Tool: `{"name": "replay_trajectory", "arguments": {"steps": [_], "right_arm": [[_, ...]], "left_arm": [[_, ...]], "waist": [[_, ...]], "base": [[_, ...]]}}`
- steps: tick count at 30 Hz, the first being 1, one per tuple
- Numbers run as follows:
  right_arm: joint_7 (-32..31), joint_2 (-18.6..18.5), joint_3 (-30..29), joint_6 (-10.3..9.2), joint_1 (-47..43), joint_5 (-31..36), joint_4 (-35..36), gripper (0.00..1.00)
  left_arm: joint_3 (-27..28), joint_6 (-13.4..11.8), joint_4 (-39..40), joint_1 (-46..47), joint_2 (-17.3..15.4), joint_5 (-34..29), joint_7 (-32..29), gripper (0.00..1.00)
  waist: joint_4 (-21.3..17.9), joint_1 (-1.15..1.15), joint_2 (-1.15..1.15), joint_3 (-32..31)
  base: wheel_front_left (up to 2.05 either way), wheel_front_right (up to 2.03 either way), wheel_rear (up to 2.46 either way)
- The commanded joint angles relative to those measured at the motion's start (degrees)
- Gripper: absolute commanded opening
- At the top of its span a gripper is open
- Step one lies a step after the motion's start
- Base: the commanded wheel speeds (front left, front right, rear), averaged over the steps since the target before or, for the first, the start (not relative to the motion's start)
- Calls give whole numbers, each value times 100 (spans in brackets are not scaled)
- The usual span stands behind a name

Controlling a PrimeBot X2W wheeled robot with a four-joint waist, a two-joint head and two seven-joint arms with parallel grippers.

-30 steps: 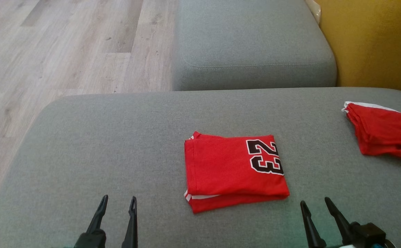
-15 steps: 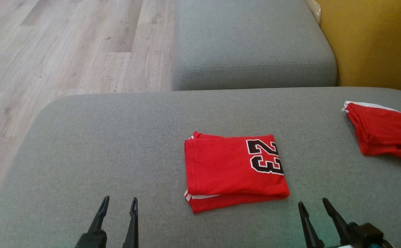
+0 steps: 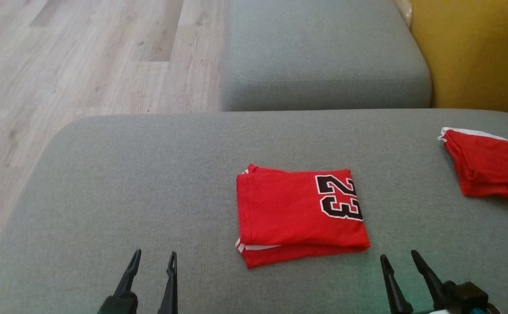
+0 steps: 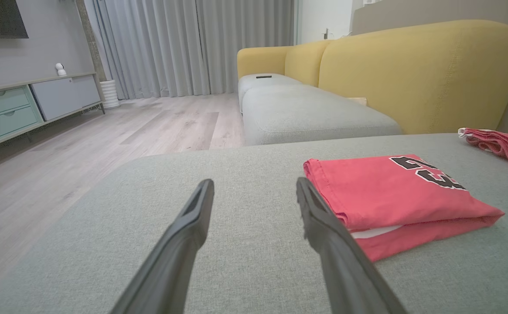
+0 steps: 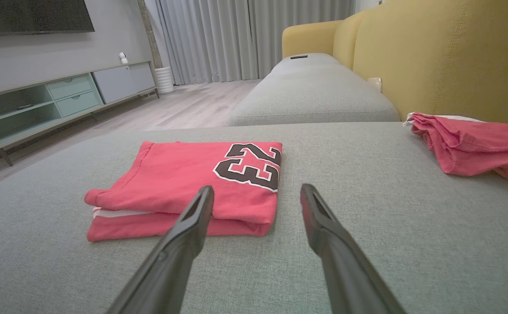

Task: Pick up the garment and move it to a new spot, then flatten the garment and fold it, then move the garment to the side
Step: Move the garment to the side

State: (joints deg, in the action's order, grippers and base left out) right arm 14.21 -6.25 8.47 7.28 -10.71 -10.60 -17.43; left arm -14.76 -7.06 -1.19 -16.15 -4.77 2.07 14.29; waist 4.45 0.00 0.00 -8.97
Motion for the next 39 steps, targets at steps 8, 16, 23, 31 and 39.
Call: {"name": "replay_trajectory", "arguments": {"steps": [8, 16, 23, 31, 39], "right_arm": [[79, -228, 221, 21, 889, -294, -83, 100], [-612, -465, 438, 21, 2276, -1211, -1188, 100], [-1691, -775, 710, 21, 3119, -2158, -1955, 100], [-2047, -790, 1127, 21, 3450, -2440, -2754, 35], [-1653, -956, 1341, 21, 3996, -2502, -3019, 0]], "left_arm": [[48, -7, 207, 408, 108, -57, 71, 100], [-133, 15, 142, 716, 143, -62, 71, 100], [-270, -28, 164, 1102, 169, -1, 71, 100], [-348, -103, 181, 1260, 178, -50, 71, 100], [-377, -136, 207, 1399, 181, -95, 71, 100]], "waist": [[128, 0, 0, 376], [253, 0, 0, 854], [445, 0, 0, 1232], [574, 0, 0, 1438], [427, 0, 0, 1789]], "base": [[0, 0, 0], [0, 0, 0], [0, 0, 0], [0, 0, 0], [0, 0, 0]]}}
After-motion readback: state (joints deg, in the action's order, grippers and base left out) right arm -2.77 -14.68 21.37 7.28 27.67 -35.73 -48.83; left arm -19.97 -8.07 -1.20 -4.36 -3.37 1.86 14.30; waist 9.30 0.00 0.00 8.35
